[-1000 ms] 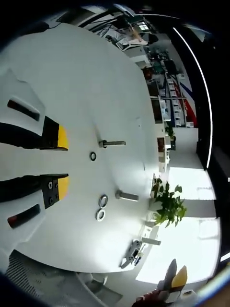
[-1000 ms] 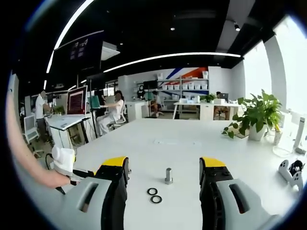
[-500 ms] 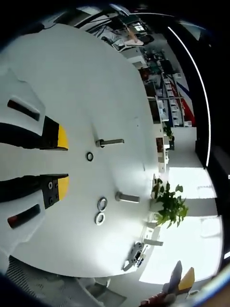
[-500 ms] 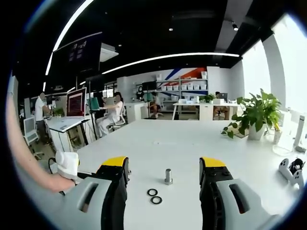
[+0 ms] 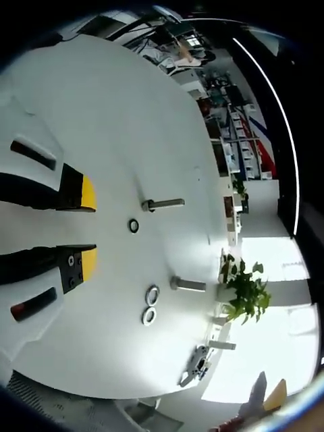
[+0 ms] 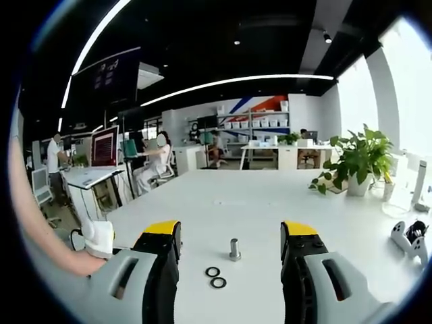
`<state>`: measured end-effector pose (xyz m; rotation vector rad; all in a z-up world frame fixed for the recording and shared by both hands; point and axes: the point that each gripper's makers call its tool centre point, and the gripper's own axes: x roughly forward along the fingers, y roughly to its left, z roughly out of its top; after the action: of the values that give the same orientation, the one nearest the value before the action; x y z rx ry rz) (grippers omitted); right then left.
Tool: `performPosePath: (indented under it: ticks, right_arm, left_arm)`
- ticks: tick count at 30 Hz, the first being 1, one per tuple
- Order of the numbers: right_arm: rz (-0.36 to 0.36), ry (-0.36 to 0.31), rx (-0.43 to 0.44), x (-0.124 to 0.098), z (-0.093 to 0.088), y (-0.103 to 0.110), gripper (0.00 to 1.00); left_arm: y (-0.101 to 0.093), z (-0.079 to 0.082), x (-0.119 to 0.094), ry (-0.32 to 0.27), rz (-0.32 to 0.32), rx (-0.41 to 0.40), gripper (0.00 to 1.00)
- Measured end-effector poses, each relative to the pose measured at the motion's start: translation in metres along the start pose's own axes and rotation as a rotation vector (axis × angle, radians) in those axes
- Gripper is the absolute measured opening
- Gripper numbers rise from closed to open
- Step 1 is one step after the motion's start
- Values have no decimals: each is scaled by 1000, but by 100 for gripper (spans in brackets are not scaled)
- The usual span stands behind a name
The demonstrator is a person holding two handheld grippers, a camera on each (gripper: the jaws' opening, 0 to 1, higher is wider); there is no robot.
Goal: Place the washer onto the threaded stud by aligning its center hole with the stud, sliding it down to the base, and recovering from edge contact or off-axis alignment until the washer reaches the visible bottom stop.
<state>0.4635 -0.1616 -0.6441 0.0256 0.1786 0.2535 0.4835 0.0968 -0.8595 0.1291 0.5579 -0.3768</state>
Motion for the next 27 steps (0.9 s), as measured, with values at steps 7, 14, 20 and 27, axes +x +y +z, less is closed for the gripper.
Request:
performPosePath:
  ticks: [7, 14, 20, 27]
  right_arm:
    - [-1, 1, 0, -1, 1, 2, 62]
    - [-1, 2, 6, -1, 1, 2, 62]
    - [-2, 5, 10, 0, -1, 0, 62]
    - [3, 8, 14, 1, -2, 0, 62]
  left_arm:
    - [7, -3, 8, 12, 7, -7, 17]
    - [5, 2, 17, 12, -14, 15, 18]
    - [5, 8, 26, 5, -16, 13, 19]
    - [-5, 20, 34, -16, -35, 3, 20]
